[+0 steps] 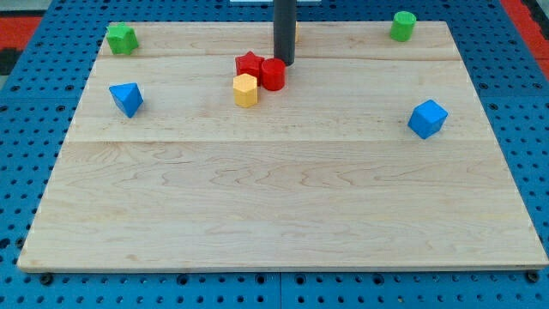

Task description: Move the red star to the bottom right of the board

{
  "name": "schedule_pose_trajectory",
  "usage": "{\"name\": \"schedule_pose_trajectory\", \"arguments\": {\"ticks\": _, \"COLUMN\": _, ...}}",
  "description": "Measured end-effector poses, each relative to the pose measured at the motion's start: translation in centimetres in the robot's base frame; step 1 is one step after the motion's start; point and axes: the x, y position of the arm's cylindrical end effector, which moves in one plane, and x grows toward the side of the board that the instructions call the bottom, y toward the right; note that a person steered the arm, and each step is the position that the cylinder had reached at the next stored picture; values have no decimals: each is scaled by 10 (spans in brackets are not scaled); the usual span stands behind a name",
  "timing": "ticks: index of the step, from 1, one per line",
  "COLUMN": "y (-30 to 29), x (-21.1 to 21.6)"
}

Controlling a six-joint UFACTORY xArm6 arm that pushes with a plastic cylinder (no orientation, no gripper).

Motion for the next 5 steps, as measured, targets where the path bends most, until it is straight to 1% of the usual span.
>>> {"name": "schedule_pose_trajectory", "arguments": {"ticks": 1, "y": -12, "x": 34}}
{"name": "schedule_pose_trajectory", "arguments": {"ticks": 2, "y": -25, "x": 22}}
{"name": "schedule_pose_trajectory", "arguments": {"ticks": 3, "y": -85, "x": 7}}
{"name": "schedule_pose_trajectory", "arguments": {"ticks": 4, "y": -108, "x": 36}}
{"name": "schedule_pose_trajectory", "arguments": {"ticks": 5, "y": -90, "x": 66}}
